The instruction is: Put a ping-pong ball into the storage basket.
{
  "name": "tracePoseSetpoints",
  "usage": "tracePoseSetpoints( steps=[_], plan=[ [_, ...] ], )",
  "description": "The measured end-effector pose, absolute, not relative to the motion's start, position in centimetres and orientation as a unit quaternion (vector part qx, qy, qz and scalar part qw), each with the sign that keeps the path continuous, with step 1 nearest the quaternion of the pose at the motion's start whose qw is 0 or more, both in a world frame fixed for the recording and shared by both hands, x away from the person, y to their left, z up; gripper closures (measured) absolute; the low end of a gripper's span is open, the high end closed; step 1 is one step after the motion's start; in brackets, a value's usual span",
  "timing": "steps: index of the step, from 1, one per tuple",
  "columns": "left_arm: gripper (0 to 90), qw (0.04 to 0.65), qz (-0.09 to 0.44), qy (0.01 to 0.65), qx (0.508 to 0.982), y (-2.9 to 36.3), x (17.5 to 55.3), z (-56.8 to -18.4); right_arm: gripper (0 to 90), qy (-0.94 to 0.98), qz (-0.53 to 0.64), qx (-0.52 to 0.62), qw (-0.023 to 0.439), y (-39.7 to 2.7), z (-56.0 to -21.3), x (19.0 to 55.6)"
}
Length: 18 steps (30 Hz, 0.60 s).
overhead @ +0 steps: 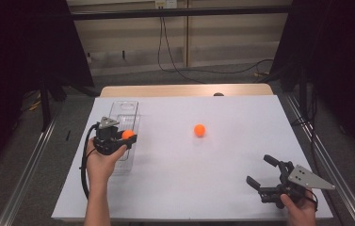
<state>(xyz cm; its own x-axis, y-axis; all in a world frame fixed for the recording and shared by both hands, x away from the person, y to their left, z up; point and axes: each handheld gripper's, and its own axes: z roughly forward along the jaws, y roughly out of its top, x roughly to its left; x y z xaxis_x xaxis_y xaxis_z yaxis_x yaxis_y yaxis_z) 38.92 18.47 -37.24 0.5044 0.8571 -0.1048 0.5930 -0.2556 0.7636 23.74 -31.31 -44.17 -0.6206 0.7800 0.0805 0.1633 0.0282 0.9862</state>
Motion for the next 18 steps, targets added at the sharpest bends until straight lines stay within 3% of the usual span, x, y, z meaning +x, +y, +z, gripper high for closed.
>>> tracePoseSetpoints(
  steps=[18],
  plan=[
    [51.0,0.386,0.177,0.477,0.769,19.2,38.96,-37.33,1.6,0.67,0.601,0.352,0.256,-31.3,-44.17,23.74]
  ],
)
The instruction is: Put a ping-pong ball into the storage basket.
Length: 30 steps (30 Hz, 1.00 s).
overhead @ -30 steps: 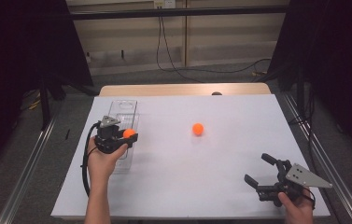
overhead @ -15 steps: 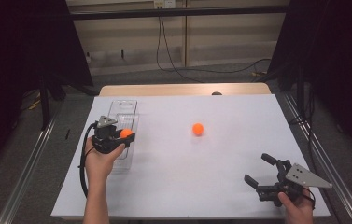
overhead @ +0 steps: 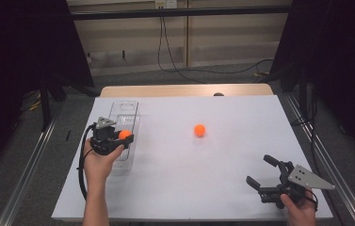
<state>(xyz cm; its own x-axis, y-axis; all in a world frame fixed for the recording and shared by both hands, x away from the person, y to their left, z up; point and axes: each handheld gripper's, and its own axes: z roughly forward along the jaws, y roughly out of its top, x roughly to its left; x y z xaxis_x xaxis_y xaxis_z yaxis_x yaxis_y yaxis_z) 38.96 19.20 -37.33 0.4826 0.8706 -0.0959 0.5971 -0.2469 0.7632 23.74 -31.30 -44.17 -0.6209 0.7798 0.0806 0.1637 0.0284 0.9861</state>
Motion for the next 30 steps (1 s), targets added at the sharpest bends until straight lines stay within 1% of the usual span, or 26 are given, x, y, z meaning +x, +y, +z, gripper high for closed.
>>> tracePoseSetpoints(
  steps=[30],
  plan=[
    [51.0,0.374,0.189,0.486,0.767,19.91,39.09,-37.66,1.6,0.669,0.602,0.352,0.256,-31.31,-44.17,23.72]
  ],
)
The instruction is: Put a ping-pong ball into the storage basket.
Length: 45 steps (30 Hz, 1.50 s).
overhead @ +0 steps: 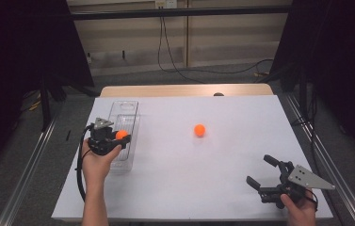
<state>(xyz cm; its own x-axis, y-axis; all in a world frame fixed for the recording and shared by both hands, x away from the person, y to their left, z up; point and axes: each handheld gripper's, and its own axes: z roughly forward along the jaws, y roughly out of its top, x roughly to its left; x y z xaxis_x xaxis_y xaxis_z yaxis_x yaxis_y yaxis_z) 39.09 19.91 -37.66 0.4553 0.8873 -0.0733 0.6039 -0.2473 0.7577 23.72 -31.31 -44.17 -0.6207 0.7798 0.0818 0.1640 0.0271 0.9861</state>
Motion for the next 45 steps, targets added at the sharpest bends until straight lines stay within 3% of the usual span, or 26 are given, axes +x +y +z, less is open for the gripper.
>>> tracePoseSetpoints(
  steps=[45],
  plan=[
    [50.9,0.35,0.198,0.504,0.764,20.6,39.6,-39.0,1.6,0.67,0.602,0.352,0.255,-31.3,-44.2,23.7]
  ],
)
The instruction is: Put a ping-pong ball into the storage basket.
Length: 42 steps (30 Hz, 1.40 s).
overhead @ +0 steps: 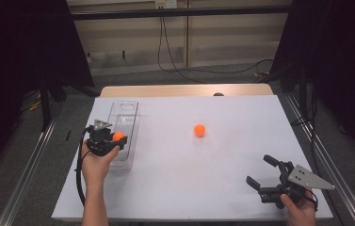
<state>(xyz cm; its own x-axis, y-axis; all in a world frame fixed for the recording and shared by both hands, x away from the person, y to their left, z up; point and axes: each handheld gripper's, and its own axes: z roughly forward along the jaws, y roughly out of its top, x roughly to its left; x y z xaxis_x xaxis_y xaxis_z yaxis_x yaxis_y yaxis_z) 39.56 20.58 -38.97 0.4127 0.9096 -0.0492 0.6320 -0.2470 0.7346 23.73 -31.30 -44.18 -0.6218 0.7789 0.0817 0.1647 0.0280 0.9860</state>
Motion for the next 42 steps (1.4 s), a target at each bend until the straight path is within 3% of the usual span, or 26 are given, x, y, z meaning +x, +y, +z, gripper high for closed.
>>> tracePoseSetpoints(
  steps=[15,42],
  plan=[
    [50.1,0.337,0.212,0.508,0.764,20.6,39.6,-39.3,1.6,0.67,0.601,0.353,0.255,-31.3,-44.2,23.7],
    [32.3,0.356,0.208,0.496,0.764,19.2,39.2,-38.0,1.7,0.67,0.603,0.351,0.254,-31.3,-44.2,23.7]
  ],
)
